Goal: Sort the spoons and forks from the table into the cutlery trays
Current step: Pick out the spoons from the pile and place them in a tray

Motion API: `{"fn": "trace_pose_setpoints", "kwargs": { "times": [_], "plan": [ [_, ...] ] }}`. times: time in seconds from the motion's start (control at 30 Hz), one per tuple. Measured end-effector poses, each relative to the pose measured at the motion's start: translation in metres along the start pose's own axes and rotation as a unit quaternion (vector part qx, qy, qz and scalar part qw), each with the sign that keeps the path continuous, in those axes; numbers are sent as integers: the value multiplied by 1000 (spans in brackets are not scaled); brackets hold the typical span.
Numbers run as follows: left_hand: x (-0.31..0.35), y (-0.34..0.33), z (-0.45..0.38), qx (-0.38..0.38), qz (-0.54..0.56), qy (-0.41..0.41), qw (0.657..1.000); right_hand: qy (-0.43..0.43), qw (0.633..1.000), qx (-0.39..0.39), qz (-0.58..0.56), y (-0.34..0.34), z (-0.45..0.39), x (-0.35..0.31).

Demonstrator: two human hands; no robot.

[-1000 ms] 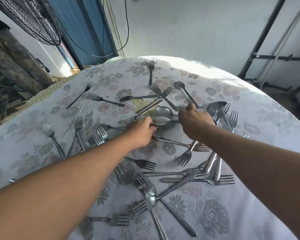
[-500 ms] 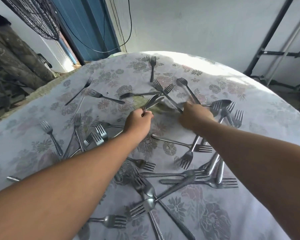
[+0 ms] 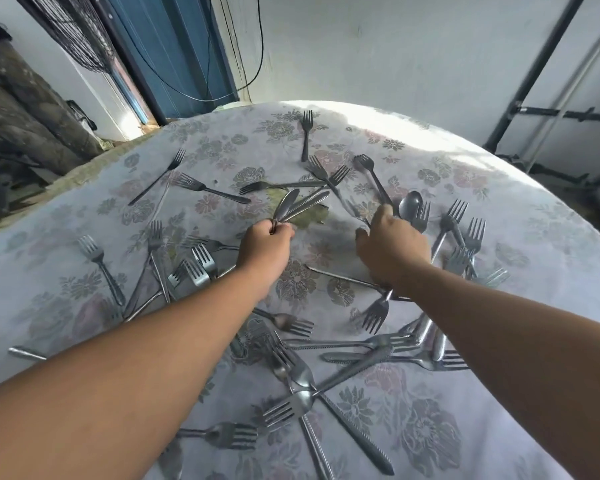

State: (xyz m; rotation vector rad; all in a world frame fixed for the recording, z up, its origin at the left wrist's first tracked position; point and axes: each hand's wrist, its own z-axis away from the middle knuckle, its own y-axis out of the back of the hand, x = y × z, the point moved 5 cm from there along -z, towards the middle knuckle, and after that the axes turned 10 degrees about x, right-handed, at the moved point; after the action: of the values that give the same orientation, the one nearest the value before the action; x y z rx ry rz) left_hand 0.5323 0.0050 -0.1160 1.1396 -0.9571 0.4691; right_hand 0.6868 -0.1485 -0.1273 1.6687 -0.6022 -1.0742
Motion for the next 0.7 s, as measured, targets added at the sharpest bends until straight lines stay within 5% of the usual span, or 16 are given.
{"fn": "trace_pose_setpoints", "kwargs": {
  "times": [0.7],
  "plan": [
    [-21,21,10,-26,-6,-2,1000,-180,981,65,-16,1,19,24]
  ]
}}
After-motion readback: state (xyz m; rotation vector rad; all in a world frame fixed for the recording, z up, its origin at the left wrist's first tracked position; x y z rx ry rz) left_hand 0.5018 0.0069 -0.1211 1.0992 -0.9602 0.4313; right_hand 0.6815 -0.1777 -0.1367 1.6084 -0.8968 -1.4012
